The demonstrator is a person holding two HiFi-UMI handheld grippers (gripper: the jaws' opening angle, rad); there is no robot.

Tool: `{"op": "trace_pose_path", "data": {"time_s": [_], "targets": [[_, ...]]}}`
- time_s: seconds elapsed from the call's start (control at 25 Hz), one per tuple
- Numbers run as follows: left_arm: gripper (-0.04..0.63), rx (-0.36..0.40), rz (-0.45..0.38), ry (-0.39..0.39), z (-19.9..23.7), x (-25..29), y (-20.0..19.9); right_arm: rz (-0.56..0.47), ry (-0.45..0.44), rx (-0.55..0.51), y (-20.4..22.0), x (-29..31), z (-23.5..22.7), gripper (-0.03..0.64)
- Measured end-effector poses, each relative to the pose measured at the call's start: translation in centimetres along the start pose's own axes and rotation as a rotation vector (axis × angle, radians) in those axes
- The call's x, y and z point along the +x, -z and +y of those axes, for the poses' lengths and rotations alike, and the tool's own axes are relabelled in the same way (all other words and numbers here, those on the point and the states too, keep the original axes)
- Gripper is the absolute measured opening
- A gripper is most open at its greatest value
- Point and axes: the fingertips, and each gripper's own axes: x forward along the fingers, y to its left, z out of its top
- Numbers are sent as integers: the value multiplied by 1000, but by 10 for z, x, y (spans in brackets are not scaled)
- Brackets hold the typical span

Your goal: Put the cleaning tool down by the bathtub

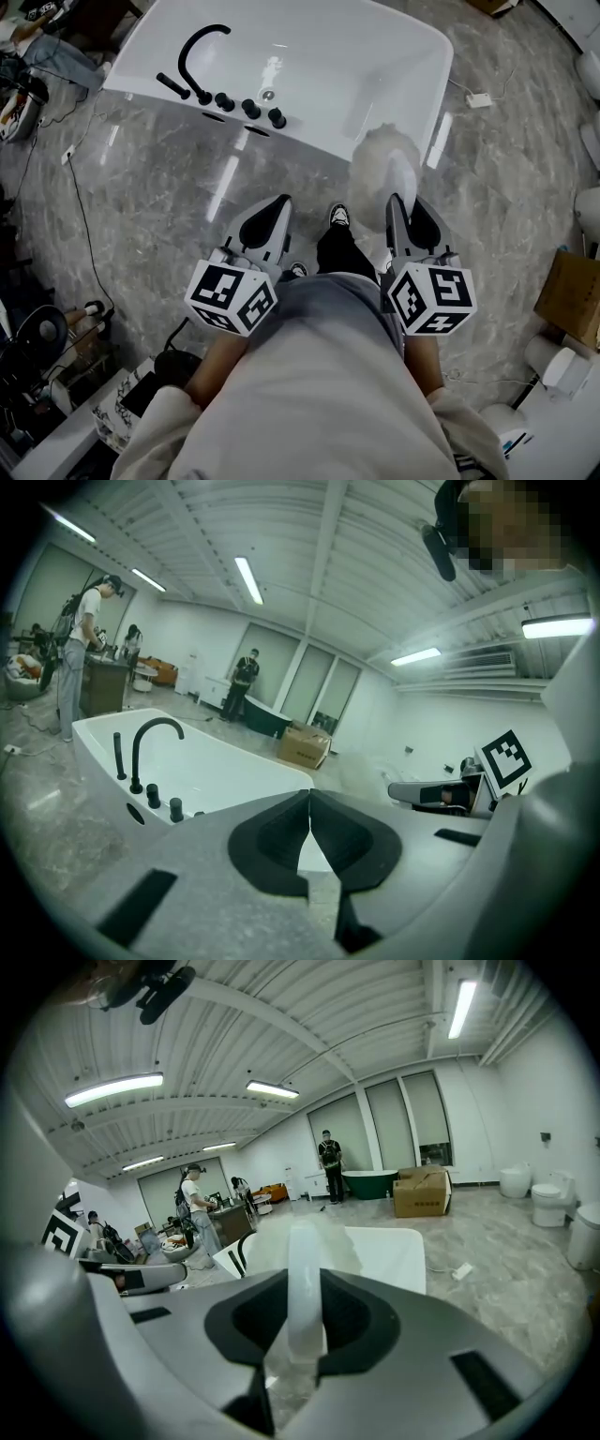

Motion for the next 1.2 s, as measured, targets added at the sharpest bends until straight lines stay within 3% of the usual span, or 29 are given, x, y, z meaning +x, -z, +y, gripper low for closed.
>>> {"op": "trace_pose_path", "data": {"time_s": [0.44,0.6,0.88,1.2], "targets": [[9,26,-30,-68,-4,78,-38,-4,-90,-25,-45,59,-48,74],[9,83,-42,-142,0,93,-51,-4,-134,-31,-57,73,-61,74],[9,125,-41,-165,-17,110,-59,6,-194,-63,-68,86,-78,74],[9,77,-9,-156,-19,123,-39,73,-220,-86,-47,99,-81,74]]}}
